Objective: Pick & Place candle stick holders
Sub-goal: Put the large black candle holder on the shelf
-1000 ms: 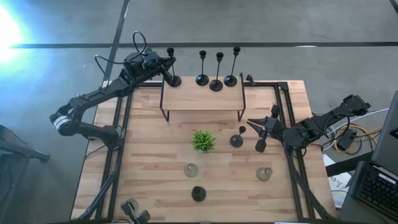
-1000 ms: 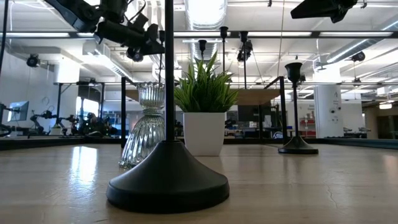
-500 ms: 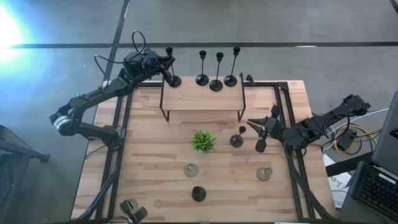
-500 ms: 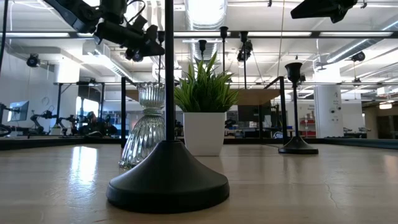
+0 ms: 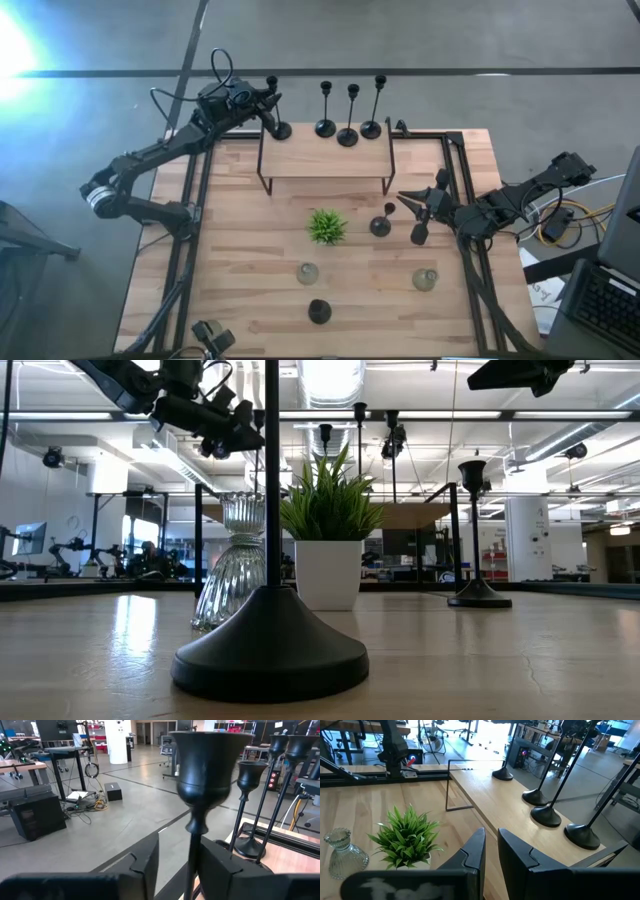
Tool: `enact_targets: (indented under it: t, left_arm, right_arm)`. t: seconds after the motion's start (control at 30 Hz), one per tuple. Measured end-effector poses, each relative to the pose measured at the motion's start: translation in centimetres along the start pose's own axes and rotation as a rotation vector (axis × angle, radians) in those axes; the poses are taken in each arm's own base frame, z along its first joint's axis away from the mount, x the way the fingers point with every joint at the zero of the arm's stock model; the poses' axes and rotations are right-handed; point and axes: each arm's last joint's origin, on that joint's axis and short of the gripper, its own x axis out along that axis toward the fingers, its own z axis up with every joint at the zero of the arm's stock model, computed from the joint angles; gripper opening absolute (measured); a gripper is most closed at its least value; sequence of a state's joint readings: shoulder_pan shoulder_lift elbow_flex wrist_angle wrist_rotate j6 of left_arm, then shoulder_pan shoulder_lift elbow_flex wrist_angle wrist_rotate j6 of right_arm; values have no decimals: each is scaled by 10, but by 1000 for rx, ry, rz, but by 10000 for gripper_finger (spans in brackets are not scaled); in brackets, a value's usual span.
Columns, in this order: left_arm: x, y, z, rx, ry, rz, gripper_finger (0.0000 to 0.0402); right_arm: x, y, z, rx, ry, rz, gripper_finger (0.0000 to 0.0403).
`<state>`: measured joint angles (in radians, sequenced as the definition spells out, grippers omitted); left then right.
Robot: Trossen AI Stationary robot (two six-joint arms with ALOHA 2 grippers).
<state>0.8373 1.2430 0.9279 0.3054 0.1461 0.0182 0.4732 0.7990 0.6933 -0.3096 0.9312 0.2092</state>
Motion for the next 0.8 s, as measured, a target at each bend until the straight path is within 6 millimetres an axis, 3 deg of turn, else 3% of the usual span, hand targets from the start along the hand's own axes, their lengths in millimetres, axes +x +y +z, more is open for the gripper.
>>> enact_targets:
  t: [0.5, 0.67, 0.8]
  left_arm:
    - [-1, 0, -4, -11, 51, -13, 255]
    - [-17, -3, 1, 16, 111, -17, 263]
    - [-41, -6, 13, 21, 124, -18, 264]
  right_arm:
    - [0, 1, 0, 0, 4, 20, 43]
    - [0, 1, 0, 0, 5, 24, 43]
    - [0, 1, 0, 1, 5, 24, 43]
